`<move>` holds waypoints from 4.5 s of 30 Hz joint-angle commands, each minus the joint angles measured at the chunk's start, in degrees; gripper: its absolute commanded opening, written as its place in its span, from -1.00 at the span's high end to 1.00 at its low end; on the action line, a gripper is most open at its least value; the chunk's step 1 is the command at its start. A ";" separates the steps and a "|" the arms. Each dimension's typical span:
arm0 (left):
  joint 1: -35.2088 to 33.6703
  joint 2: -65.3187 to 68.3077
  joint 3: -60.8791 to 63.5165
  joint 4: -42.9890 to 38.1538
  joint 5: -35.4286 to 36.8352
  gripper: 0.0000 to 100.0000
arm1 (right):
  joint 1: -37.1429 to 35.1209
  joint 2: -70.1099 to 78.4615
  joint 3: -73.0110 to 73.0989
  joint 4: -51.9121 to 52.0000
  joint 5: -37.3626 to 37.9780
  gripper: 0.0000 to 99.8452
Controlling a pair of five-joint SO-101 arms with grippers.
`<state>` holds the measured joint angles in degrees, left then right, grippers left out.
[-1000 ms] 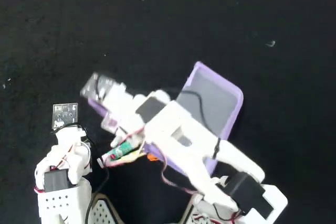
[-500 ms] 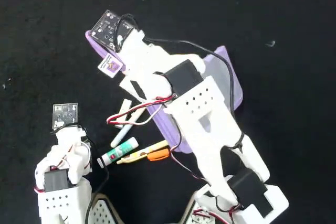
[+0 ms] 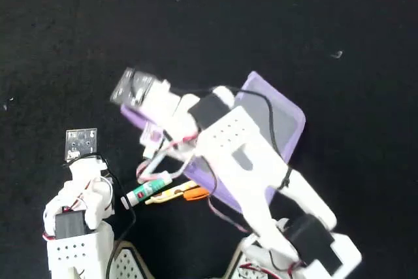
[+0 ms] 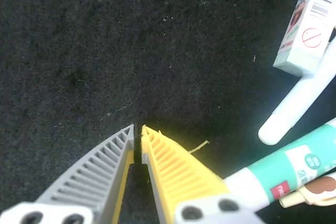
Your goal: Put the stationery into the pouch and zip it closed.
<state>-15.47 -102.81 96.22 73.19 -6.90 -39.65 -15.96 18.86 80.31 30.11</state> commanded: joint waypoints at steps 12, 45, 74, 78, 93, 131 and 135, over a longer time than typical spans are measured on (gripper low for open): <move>0.66 -0.26 1.27 -1.05 0.44 0.94 | -0.62 -49.54 30.64 -16.35 -10.29 0.98; 0.66 -0.26 1.27 -1.05 0.44 0.94 | 20.22 -80.75 42.95 -15.74 -16.18 0.98; 39.87 -0.26 1.27 -4.84 0.00 0.93 | 24.44 -56.31 42.68 -26.73 -16.00 0.98; 39.25 -0.35 0.92 -12.66 -7.38 0.93 | 24.44 -56.31 42.68 -26.64 -16.09 0.98; 49.10 -0.35 -4.26 -33.23 -12.75 0.77 | 24.35 -56.22 42.33 -26.73 -16.18 0.98; 42.77 15.03 0.40 -52.04 -6.59 0.40 | 24.35 -56.22 42.07 -26.73 -16.18 0.98; 42.86 26.99 -5.23 -57.67 -6.33 0.41 | 24.35 -56.22 42.07 -26.73 -16.18 0.98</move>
<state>27.78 -83.65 95.96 19.56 -12.70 -16.62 -72.57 63.78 55.34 14.37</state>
